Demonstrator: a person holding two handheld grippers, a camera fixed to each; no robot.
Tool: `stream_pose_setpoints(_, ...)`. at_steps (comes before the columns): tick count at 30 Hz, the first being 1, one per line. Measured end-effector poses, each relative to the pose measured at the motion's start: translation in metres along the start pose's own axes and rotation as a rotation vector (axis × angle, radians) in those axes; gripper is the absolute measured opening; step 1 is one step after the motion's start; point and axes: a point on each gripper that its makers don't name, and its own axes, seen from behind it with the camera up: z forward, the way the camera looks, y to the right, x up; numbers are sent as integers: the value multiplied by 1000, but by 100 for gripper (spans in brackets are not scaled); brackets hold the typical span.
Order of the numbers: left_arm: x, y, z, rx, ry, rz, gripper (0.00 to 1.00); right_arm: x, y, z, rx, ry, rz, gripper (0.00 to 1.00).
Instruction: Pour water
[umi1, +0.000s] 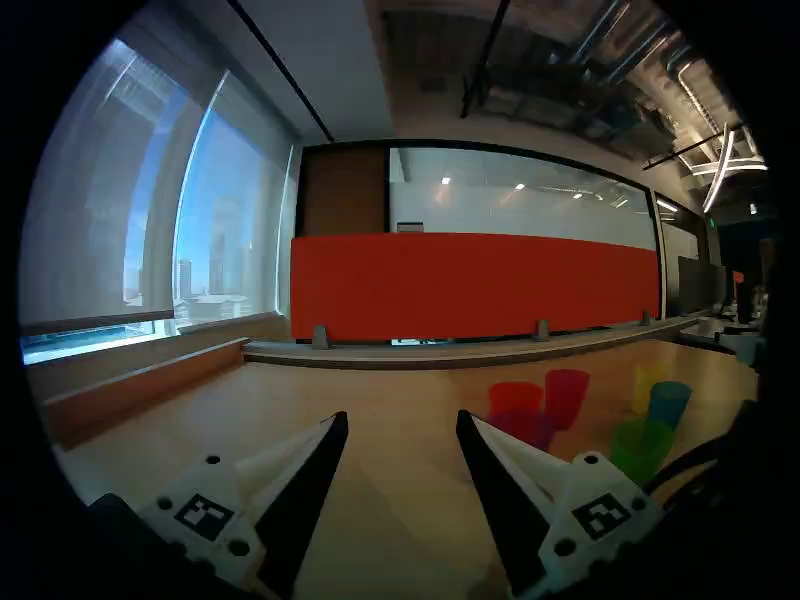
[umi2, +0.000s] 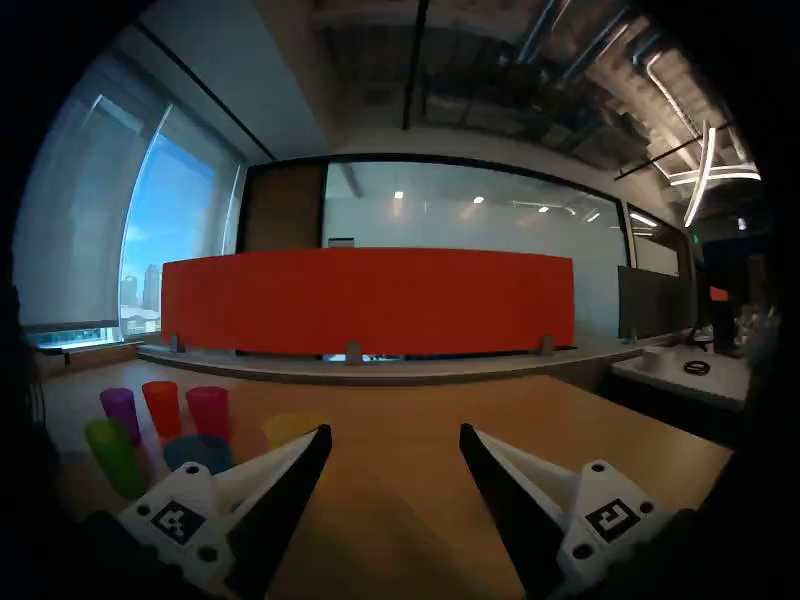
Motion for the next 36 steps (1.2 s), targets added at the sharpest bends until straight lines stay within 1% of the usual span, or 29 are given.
stream_pose_setpoints(36,1,-1,1,1,0,0,80,-3,0,0,4,-3,0,99)
